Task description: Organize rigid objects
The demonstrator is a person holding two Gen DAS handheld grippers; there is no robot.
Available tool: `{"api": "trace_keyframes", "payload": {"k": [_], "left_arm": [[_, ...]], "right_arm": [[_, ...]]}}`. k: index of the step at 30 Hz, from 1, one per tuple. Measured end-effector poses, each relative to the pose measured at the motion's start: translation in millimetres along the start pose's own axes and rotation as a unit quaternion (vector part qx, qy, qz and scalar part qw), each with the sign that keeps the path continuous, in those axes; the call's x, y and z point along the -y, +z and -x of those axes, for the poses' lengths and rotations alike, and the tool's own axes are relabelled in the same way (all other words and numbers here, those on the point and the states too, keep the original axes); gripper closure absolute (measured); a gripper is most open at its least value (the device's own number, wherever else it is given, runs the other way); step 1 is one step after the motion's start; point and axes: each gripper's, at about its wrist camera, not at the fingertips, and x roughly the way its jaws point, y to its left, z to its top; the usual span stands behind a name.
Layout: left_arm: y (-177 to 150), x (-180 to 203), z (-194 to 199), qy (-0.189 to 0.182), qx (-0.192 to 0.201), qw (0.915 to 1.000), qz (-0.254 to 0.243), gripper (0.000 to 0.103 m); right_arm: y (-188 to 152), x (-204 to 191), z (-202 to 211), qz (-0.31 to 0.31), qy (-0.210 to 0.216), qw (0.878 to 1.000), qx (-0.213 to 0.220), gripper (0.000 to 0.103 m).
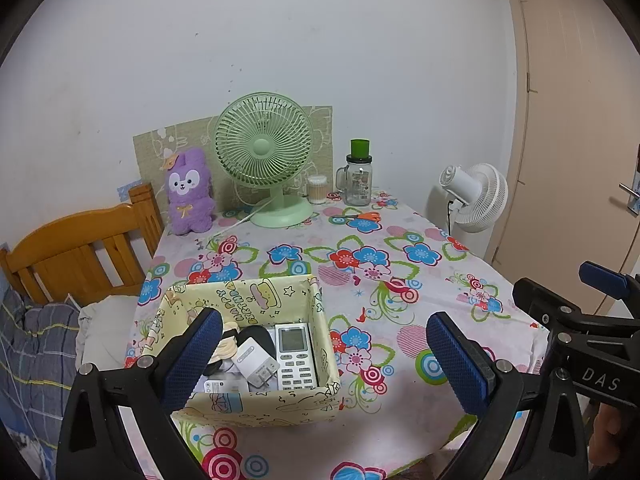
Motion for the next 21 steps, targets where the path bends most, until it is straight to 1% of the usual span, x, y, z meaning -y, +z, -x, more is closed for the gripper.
{"api": "trace_keyframes", "payload": {"k": [21], "left_arm": [[-1.3, 1.0, -0.4, -0.002, -0.004, 1.0000, 0.002, 0.000]], "right_arm": [[0.1, -2.1, -1.5, 0.000, 0.001, 1.000, -0.003, 0.005]]}}
